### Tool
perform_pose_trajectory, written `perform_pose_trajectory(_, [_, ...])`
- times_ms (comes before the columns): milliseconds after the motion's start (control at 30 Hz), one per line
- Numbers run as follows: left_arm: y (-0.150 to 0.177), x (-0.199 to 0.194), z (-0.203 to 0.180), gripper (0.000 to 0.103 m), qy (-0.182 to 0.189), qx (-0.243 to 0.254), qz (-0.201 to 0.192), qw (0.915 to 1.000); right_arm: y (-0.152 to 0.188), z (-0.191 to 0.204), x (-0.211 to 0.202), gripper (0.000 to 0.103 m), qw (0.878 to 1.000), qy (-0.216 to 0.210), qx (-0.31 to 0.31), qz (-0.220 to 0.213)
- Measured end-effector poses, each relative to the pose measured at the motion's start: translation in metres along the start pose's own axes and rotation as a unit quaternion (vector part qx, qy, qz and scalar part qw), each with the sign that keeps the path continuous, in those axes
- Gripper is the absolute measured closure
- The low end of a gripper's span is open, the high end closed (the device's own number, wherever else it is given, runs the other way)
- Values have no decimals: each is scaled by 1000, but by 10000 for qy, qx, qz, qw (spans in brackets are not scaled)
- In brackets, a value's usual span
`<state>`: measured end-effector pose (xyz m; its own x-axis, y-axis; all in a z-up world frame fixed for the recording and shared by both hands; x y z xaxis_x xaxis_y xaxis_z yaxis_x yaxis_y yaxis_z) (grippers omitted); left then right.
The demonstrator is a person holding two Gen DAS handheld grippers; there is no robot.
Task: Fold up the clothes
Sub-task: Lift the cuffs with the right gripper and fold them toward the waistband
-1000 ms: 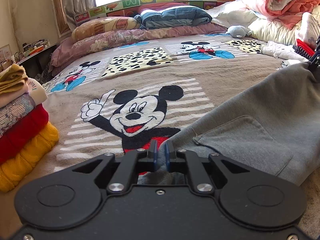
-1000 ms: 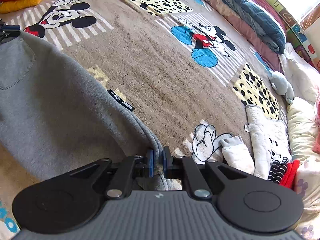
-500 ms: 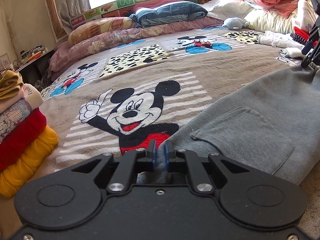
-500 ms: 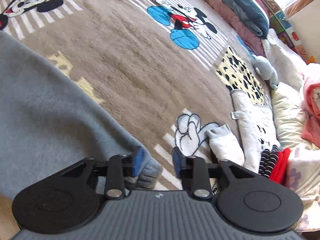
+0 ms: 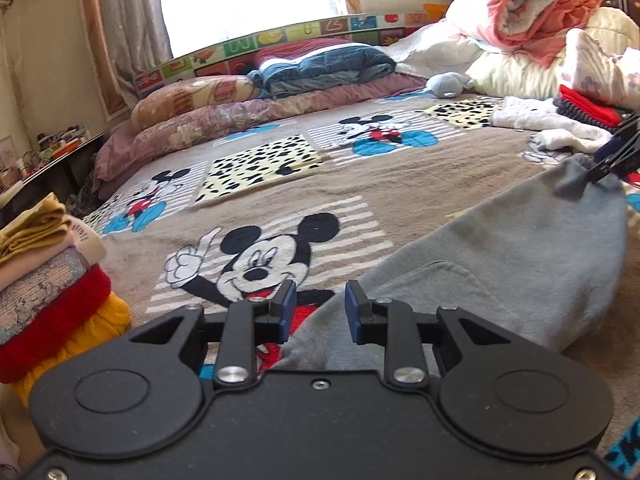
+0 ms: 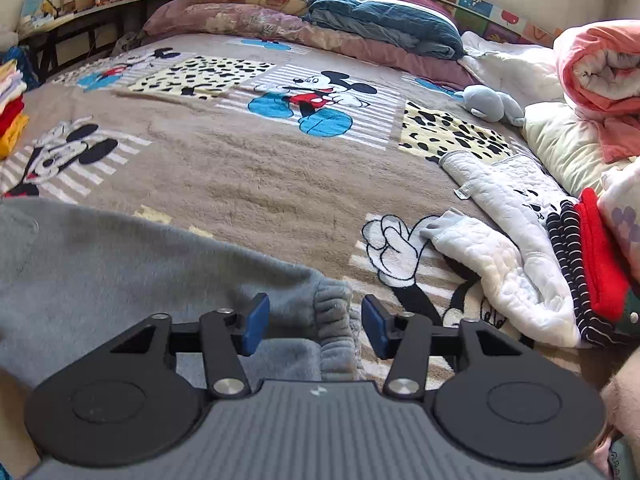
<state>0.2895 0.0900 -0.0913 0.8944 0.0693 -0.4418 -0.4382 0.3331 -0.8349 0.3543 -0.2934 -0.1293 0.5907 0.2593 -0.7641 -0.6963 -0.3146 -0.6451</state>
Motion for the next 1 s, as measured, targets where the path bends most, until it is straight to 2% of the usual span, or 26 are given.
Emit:
perform_pose_trajectory(33, [6,6,-6,78,62,85,104,9999,8,2,9,57,9994,153,-269,174])
perform_pose_trajectory(133, [24,24,-23,78,247,341,416,9983,25,-9,24,52,9997,187,-49,167])
perform_pose_trajectory(200, [36,35,-35,77,369,501,620,9961,29,-24,24,39,9985,100,532,-33])
perform_pose_trajectory(300, [32,38,-25,76,532,9,716,9960,36,-32,21,35,9962,-17,851,-173])
perform_pose_trajectory(367, [24,29,-16,76,630,-326,549,9960,35,-30,15,37,9961,-15,835,-278])
perform_pose_trajectory(500, [10,11,-1,76,622,-727,144,9953,20,-7,-8,38,9964,469,-137,-697])
perform_pose_trajectory(567, [4,7,-3,76,735,-831,21,9938,11,1,-20,38,9931,560,-248,-999])
perform_pose_trajectory(633, [3,8,-15,76,865,-772,-13,9933,0,11,-29,38,9893,484,-367,-1325])
perform_pose_trajectory(667, [4,10,-22,76,924,-714,23,9932,-4,17,-30,39,9890,279,-402,-1394])
perform_pose_trajectory(733, [10,17,-39,76,1009,-513,176,9934,-9,32,-22,43,9900,-208,-431,-1325])
perform_pose_trajectory(767, [15,24,-47,75,994,-399,372,9936,-10,38,-15,43,9905,-381,-425,-1252])
perform_pose_trajectory(800, [23,32,-55,72,933,-254,626,9933,-7,39,-6,44,9921,-448,-336,-1123])
perform_pose_trajectory(867, [29,36,-66,72,796,6,612,9949,-2,37,6,44,9941,-531,-148,-938])
perform_pose_trajectory(1000, [29,36,-64,72,802,4,680,9945,6,31,6,45,9939,-679,141,-857])
Point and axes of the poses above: each gripper's, at about its wrist camera, not at the fingertips, and x roughly the way its jaws point, z to its left, y to its underside, the point moved 7 cm from there along x, roughly the way its jaws point, and after that the axes turned 14 degrees about -y, right-handed, at the moved point
